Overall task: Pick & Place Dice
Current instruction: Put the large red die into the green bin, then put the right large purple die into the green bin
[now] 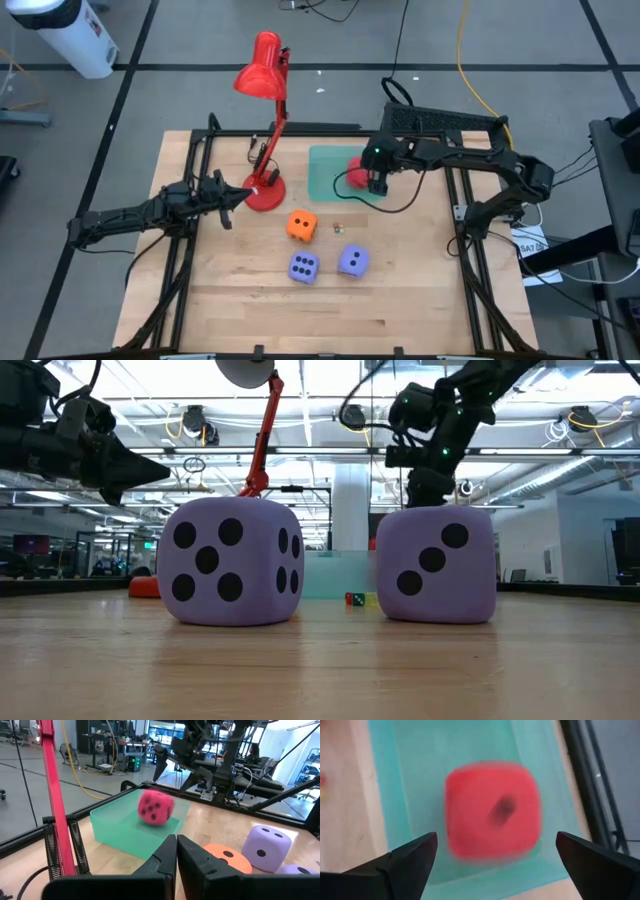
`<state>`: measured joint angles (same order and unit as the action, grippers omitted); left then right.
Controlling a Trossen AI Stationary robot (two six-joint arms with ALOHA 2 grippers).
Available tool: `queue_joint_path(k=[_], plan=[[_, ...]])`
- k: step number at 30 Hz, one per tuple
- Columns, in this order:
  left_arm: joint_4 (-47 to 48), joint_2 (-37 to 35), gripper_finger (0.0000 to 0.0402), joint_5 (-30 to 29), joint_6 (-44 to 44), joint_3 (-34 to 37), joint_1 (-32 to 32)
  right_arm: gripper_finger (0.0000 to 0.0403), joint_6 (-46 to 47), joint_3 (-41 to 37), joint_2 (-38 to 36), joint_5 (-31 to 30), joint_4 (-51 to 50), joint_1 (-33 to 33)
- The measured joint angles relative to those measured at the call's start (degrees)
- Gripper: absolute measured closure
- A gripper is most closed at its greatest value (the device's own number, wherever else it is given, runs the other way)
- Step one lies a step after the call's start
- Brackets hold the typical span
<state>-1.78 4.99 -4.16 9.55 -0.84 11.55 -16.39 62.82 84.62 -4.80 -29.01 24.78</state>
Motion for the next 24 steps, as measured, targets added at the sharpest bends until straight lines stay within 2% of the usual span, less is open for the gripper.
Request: queue_joint_path(k=[6, 18, 21, 24], plan=[[0.1, 0.0, 0.038, -0.2, 0.1, 0.0, 0.0, 0.0003, -1.2, 0.2, 0.4, -1.4, -4.7, -0.4], [0.2, 0.0, 0.038, -0.4, -0.1, 0.0, 0.0, 0.0008, -0.5, 0.3, -1.5, -2.8, -2.4, -1.3], [0.3, 0.0, 0.038, -0.4, 0.1, 0.0, 0.0, 0.0033, 2.0, 0.3, -5.5, -2.4, -1.7, -1.3], [0.3, 0.0, 0.038, -0.4, 0.5, 0.0, 0.0, 0.0088, 4.2, 0.3, -11.9, 0.4, 0.2, -1.2]])
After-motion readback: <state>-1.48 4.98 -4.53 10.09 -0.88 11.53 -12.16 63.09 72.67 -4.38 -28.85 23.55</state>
